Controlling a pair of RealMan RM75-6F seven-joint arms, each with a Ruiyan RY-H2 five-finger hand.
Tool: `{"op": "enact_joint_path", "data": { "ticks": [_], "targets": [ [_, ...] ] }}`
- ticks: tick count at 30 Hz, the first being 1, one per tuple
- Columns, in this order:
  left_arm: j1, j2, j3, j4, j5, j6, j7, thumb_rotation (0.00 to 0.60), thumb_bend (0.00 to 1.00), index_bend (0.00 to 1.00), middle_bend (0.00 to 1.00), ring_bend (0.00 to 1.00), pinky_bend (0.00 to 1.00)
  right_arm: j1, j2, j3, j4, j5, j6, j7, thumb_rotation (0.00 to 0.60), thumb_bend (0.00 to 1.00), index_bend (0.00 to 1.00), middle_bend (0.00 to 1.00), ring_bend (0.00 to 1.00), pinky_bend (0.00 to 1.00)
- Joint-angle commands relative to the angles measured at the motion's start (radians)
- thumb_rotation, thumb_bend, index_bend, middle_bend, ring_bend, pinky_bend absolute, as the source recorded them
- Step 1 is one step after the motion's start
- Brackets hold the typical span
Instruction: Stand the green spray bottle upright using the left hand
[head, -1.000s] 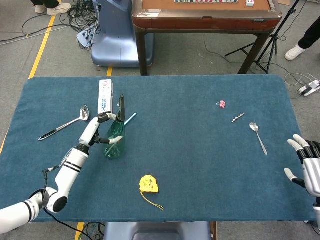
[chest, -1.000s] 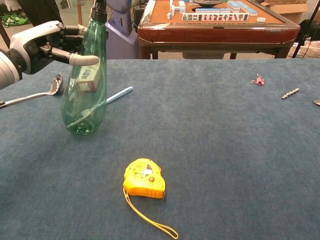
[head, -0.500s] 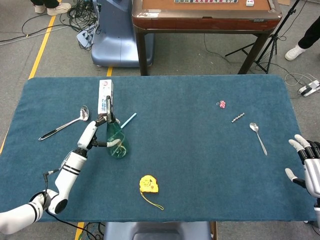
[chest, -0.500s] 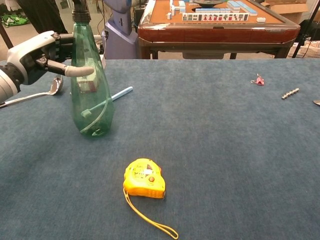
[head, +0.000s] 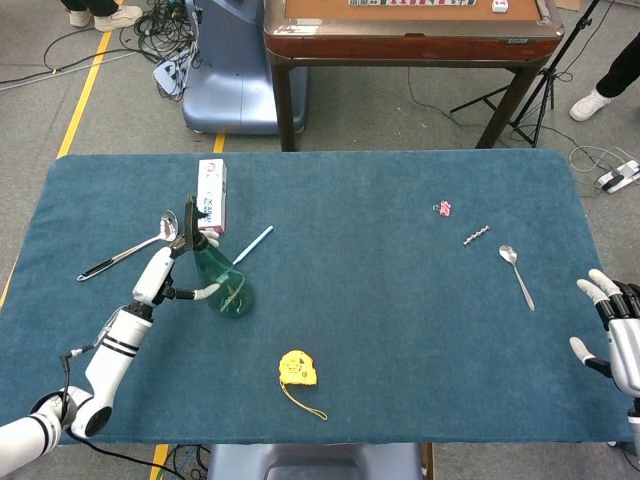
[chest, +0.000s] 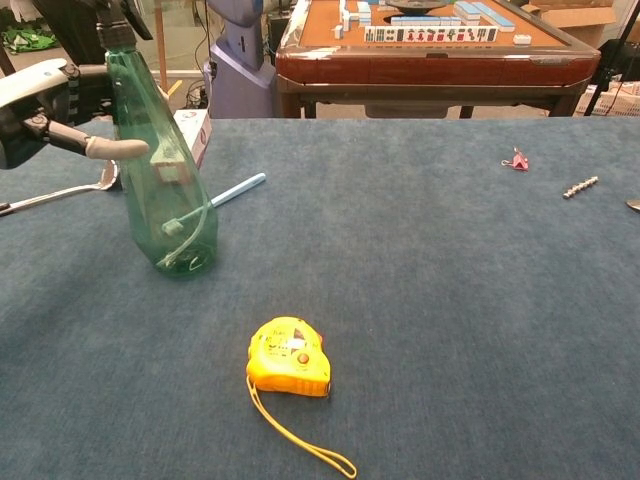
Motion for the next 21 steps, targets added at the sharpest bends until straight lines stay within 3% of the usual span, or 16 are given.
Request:
{"op": "enact_joint_path", "data": {
  "ticks": [1, 21],
  "targets": [
    [0.01, 0.013, 0.005, -0.01, 0.003, 0.012, 0.001, 0.6, 0.2, 0.3, 0.22, 0.12, 0.07, -0.001, 0.001, -0.001, -0.002, -0.002, 0.002, -0.001, 0.6, 0.18, 0.2, 0.14, 0.12, 0.14],
    [0.037, 0.081, 0.037, -0.155, 0.037, 0.044, 0.104, 0.6, 0.2, 0.28, 0.22, 0.1, 0.07, -0.012, 0.002, -0.004, -0.003, -0.016, 0.019, 0.009, 0.6, 0.18, 0.2, 0.14, 0.12, 0.14]
  ]
}}
